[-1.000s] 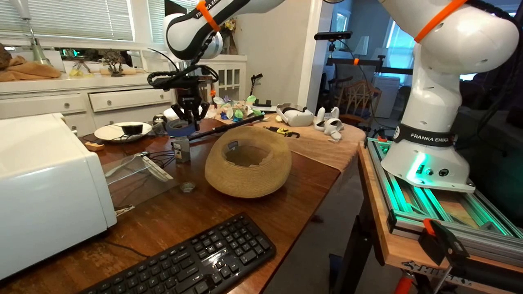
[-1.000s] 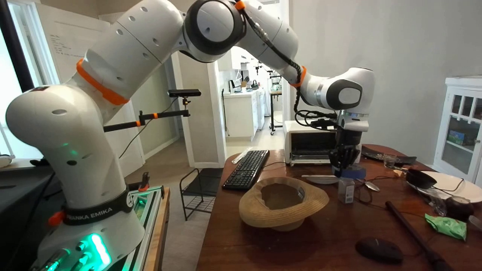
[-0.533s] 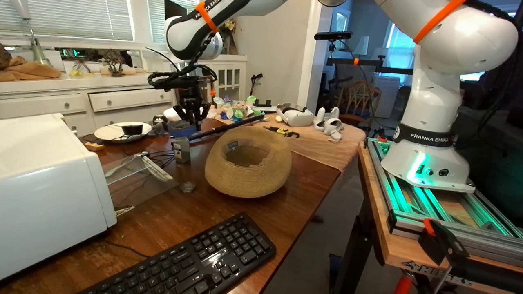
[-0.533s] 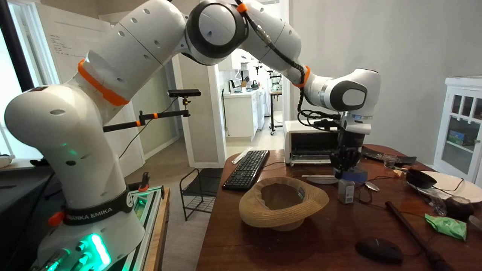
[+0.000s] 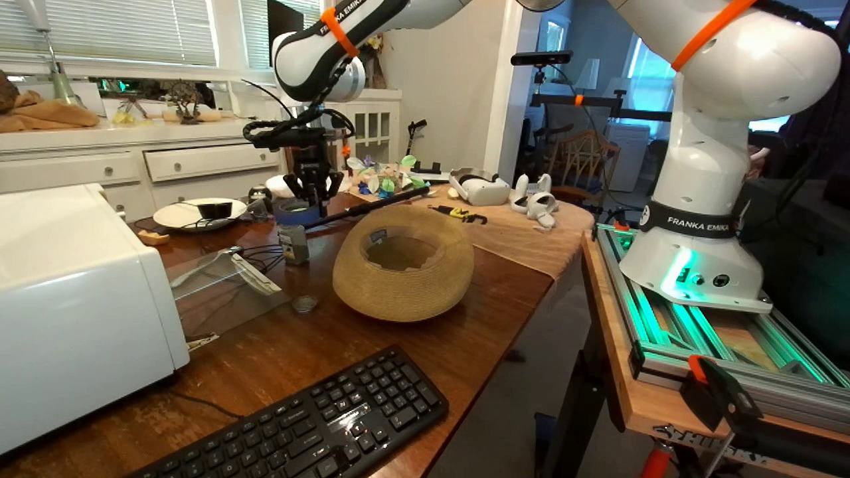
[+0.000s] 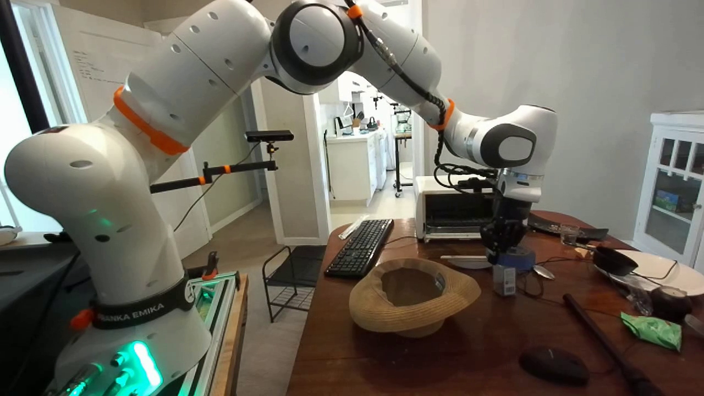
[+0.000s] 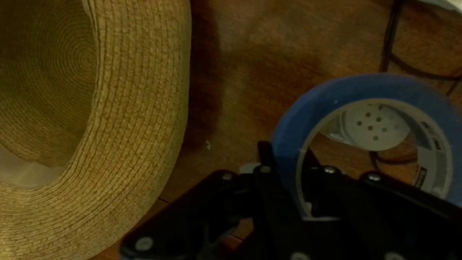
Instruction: Put the blue tape around the bottle, then move the hat to the right, then put the lid in the tape
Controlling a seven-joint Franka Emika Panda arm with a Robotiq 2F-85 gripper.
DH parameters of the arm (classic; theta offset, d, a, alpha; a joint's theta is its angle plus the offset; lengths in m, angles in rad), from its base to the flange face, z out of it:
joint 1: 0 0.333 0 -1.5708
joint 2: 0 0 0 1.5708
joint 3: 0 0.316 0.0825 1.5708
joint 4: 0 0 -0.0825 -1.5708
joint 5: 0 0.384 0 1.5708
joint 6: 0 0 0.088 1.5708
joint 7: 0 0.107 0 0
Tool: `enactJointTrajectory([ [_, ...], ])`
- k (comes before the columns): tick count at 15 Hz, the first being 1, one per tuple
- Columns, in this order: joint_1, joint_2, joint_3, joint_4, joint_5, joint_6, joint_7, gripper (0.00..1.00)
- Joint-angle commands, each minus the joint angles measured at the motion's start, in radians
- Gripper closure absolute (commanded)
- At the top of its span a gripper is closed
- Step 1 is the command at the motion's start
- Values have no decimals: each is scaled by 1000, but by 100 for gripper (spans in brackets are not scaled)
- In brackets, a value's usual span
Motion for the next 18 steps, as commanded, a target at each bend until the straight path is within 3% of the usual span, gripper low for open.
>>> enactJointTrajectory([
  [1,5,-6,15,-58,23,62,-30,95],
  [18,14,-59,-38,-116,4,86,-8,95],
])
